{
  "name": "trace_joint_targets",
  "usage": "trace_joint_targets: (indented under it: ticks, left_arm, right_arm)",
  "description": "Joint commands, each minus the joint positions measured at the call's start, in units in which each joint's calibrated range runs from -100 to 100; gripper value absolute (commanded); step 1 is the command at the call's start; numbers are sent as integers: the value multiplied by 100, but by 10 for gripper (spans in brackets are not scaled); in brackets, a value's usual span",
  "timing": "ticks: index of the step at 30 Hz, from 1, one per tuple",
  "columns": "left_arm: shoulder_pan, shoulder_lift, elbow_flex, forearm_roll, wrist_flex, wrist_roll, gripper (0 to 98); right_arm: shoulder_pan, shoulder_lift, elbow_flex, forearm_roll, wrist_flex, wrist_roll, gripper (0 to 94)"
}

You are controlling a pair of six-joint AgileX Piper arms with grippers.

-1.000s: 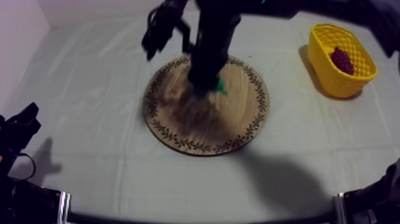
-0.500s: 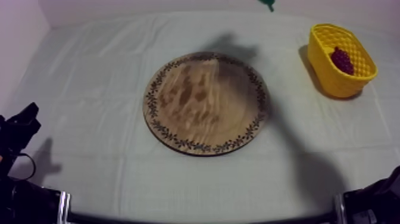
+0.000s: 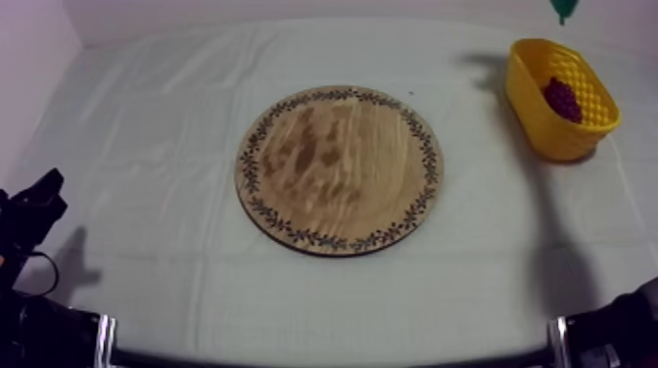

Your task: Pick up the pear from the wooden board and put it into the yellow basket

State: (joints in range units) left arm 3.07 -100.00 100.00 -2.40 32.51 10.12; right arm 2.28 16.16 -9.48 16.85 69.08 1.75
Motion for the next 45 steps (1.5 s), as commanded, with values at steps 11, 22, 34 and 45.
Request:
trace_joint_targets:
  ticks: [11,22,34,45]
  left_arm:
    - [1,0,0,-2,-1,1,1]
    - [1,0,0,-2,-1,1,1]
    - [1,0,0,-2,-1,1,1]
    - [1,0,0,-2,-1,1,1]
  right_arm:
    - [506,-178,1763,-266,-634,202,382]
    - [486,-367,2863,-293,-1366,307,443]
    - [354,-635,3021,-381,-1598,72,755]
    - [305,-2769,5283,-441,-3176,340,677]
